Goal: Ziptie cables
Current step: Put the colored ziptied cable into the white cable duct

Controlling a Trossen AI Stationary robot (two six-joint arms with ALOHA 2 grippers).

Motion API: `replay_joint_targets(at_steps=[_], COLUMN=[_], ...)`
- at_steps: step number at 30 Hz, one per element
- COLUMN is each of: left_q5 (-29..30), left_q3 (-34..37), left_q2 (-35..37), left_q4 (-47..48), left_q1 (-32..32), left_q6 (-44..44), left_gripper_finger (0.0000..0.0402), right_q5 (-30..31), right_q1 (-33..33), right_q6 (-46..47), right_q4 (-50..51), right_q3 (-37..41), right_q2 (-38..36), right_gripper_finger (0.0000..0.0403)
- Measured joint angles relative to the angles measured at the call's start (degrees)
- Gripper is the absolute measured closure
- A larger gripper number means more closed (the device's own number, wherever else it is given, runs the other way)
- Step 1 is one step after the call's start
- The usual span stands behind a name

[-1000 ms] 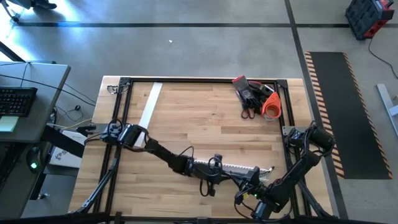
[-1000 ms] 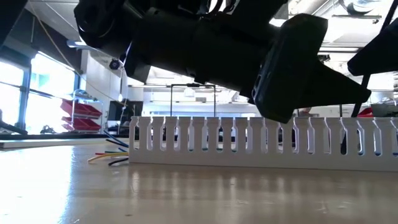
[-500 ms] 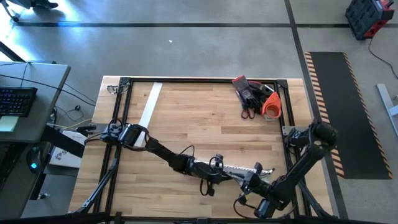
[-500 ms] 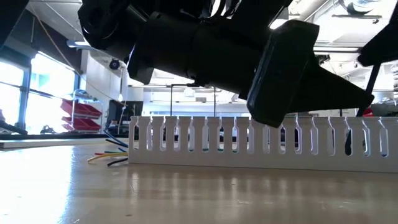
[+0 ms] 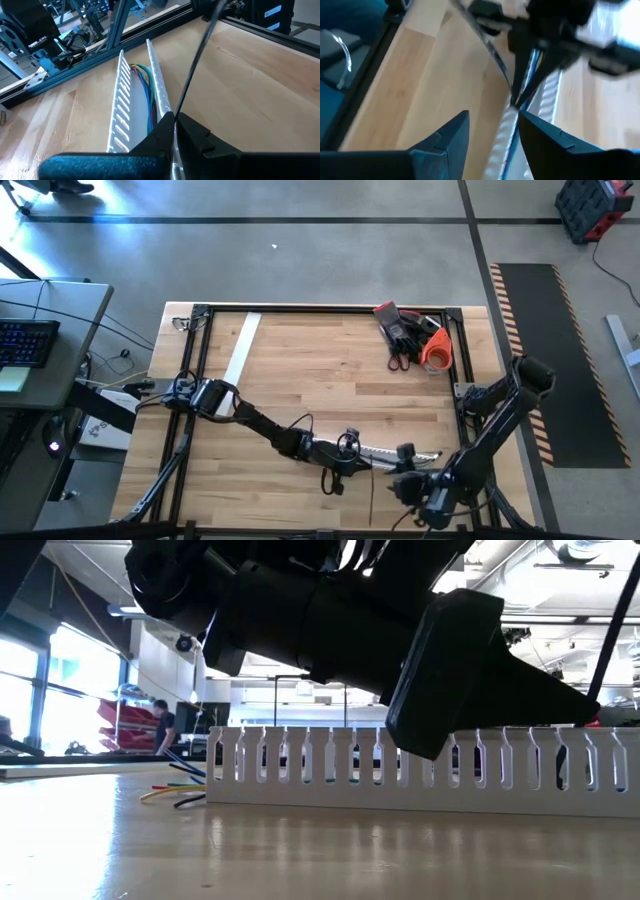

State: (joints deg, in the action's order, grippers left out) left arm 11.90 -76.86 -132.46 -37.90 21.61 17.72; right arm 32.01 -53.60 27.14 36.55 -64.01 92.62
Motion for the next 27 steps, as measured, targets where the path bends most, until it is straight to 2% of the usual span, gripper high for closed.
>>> replay_joint_targets(at_steps=[4, 7, 13, 19, 22, 27], left_q5=[-0.3, -0.9, -0.9, -0.9, -0.9, -0.9], left_q3=[0.0, 0.0, 0.0, 0.0, 0.0, 0.0], left_q2=[0.0, 0.0, 0.0, 0.0, 0.0, 0.0], left_q4=[0.2, 0.3, 0.4, 0.4, 0.4, 0.4], left_q1=[0.0, -0.2, -0.2, -0.2, -0.2, -0.2], left_q6=[0.1, 0.0, 0.0, -0.1, -0.1, -0.1], left_gripper_finger=[0.0401, 0.0401, 0.0402, 0.0402, 0.0402, 0.0401], right_q5=[0.1, -2.7, -10.0, -12.1, -12.7, -18.2], right_q1=[1.5, 3.3, 6.0, 6.4, 6.4, 7.9], right_q6=[-8.9, -16.0, -22.6, -33.0, -36.2, -36.5], right_q4=[-3.1, -8.3, -13.6, -16.8, -17.6, -17.3], right_q3=[0.0, 0.0, 0.0, 0.0, 0.0, -1.8], right_q2=[-0.8, -0.9, -0.9, -0.9, -0.9, -0.8], right_gripper_finger=[0.0247, 0.0247, 0.0253, 0.0277, 0.0287, 0.0305])
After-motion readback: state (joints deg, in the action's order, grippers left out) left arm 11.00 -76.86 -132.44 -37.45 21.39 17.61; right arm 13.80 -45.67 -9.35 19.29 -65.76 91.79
